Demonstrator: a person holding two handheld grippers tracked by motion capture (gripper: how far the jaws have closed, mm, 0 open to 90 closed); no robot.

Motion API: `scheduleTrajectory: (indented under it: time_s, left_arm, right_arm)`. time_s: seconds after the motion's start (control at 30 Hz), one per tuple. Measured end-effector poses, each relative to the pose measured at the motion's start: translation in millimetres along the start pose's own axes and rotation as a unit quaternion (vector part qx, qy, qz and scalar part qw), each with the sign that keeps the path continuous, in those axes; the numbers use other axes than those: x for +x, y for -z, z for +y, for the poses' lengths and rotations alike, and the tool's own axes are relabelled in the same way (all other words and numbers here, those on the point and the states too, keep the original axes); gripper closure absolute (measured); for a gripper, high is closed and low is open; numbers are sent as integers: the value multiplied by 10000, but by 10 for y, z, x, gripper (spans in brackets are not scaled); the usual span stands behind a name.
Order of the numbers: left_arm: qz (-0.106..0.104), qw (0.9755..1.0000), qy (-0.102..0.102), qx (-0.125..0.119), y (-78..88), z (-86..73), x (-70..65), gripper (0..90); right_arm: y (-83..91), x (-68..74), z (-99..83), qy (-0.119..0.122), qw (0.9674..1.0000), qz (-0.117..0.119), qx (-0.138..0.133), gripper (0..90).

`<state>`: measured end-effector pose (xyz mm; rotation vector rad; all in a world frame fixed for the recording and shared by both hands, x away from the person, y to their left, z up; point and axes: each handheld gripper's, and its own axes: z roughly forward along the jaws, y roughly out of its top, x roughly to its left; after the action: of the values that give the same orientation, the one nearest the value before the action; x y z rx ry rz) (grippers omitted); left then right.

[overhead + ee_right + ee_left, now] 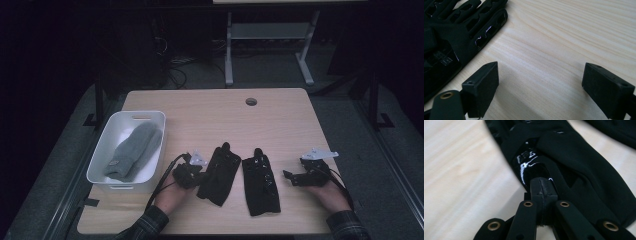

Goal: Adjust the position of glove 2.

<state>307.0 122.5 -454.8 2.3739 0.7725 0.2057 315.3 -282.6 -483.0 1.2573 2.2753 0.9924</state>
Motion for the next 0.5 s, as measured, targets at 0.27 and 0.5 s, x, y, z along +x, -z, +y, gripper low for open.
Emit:
scheduleTrajectory:
  time_s: [0.27, 0.5]
  left_arm:
    - [-403, 9991, -71, -64, 20, -8, -115, 894]
    - [-194, 9990, 117, -386, 69, 86, 47, 762]
  right_arm:
    - [-3, 25, 9, -88, 9999, -77, -4, 163]
    - [105, 135, 92, 173, 9996, 224, -43, 702]
